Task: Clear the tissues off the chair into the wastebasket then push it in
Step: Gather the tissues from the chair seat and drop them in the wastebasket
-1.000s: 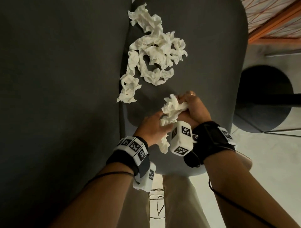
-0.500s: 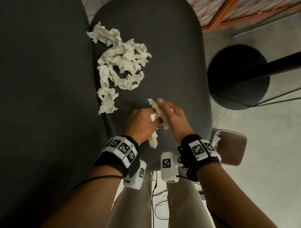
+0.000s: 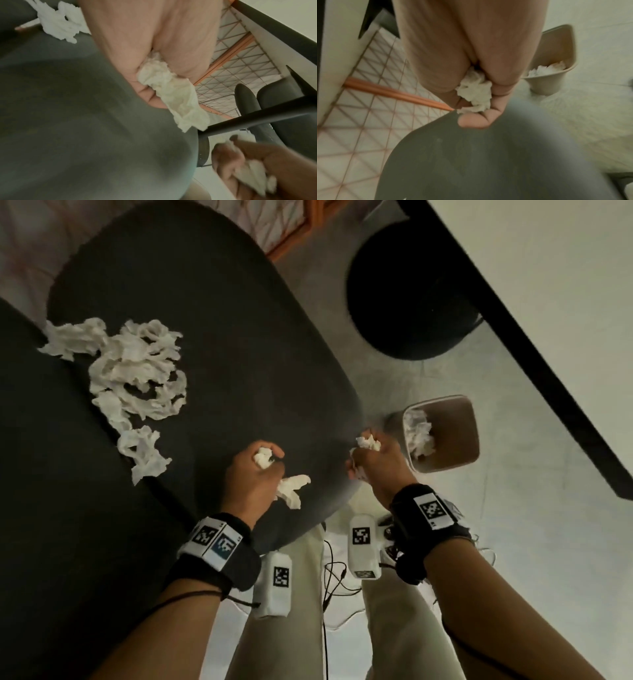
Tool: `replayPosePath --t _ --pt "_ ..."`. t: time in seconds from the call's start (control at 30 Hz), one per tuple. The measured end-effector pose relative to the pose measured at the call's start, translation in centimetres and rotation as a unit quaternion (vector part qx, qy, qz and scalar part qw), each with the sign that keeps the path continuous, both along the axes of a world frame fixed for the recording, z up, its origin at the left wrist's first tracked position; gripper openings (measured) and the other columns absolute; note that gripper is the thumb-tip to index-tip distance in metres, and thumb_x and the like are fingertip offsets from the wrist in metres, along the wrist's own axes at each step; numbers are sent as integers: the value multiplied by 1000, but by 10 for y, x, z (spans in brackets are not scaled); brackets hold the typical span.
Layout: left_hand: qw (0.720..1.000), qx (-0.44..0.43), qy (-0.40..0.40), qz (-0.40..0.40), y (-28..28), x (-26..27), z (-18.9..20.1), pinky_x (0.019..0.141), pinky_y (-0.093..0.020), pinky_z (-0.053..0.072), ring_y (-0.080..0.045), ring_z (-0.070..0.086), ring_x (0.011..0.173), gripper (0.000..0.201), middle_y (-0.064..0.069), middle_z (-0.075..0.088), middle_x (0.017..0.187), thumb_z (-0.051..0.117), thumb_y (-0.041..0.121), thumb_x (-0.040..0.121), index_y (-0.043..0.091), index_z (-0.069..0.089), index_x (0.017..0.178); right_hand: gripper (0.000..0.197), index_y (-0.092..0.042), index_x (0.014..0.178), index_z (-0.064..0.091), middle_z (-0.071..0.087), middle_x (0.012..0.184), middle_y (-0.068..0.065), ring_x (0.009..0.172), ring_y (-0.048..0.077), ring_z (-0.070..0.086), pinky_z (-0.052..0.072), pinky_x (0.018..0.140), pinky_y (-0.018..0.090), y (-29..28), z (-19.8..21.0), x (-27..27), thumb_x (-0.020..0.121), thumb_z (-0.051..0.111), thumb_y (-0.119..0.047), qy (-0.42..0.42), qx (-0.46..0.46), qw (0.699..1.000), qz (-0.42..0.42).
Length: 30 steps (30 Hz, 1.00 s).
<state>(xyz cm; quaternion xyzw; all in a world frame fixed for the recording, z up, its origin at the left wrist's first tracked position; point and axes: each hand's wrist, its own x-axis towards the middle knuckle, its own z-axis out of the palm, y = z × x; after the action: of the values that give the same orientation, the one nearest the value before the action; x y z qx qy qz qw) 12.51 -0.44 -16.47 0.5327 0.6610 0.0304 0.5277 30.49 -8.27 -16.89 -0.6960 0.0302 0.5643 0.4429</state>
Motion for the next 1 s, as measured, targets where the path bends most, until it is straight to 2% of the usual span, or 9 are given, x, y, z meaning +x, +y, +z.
replayPosePath --t 0.13,0.27,0.37,0.53,0.7,0.8,0.87,0.93,1.0 --pt "999 -21 -45 17 -29 35 3 65 -41 57 -29 69 73 30 -9 66 77 60 -4 87 26 61 84 28 -18 80 47 57 75 7 49 16 41 31 44 22 -59 3 30 90 41 7 -9 -24 1000 -12" --pt "995 -15 -77 -55 -72 85 16 58 -26 51 -11 60 67 17 1 64 78 69 3 87 18 66 96 12 -21 90 50 71 86 3 42 12 35 26 39 17 -130 0 56 96 51 -12 -8 -23 1000 -10" --pt "992 -37 -70 -97 -110 127 27 54 -25 48 -9 55 54 14 2 62 63 76 23 85 12 67 82 12 -19 103 63 69 74 6 41 12 33 26 38 18 -183 -4 75 96 57 -27 -28 -12 999 -28" --pt "976 -19 -16 -217 -186 187 32 48 -26 35 -9 38 40 60 10 41 40 62 58 87 18 42 47 56 -19 49 45 42 43 -6 43 14 36 31 46 23 -260 -8 105 86 60 -59 -92 -69 990 -82" --pt "946 -20 -16 -324 -261 233 25 51 -28 32 -9 32 39 65 10 35 36 51 60 92 19 32 46 80 -19 38 40 39 45 -5 45 17 34 26 50 29 -328 -25 126 75 28 -89 -53 -159 968 -188" --pt "897 -10 52 -439 -292 248 10 65 -35 40 -16 52 59 67 6 54 54 28 68 95 20 45 51 74 -20 41 42 41 50 -3 45 15 34 24 48 27 -358 -44 130 85 29 -78 -52 -160 965 -199" --pt "856 -15 97 -508 -304 254 -7 82 -36 40 -24 60 90 69 -7 70 92 18 65 97 21 66 78 65 -17 49 48 46 56 2 48 16 37 29 51 28 -372 -59 131 91 36 -67 -58 -160 967 -192" --pt "828 -24 121 -547 -308 256 -31 92 -37 38 -29 58 108 58 -12 67 117 21 52 103 17 67 104 56 -15 60 58 54 63 6 54 19 44 37 58 31 -380 -73 130 96 42 -54 -73 -164 969 -170" --pt "810 -31 127 -571 -304 255 -62 93 -41 42 -33 57 109 35 -13 65 112 30 38 104 18 60 104 44 -19 65 63 55 58 0 51 13 48 37 55 27 -383 -88 129 98 46 -42 -83 -152 971 -164"
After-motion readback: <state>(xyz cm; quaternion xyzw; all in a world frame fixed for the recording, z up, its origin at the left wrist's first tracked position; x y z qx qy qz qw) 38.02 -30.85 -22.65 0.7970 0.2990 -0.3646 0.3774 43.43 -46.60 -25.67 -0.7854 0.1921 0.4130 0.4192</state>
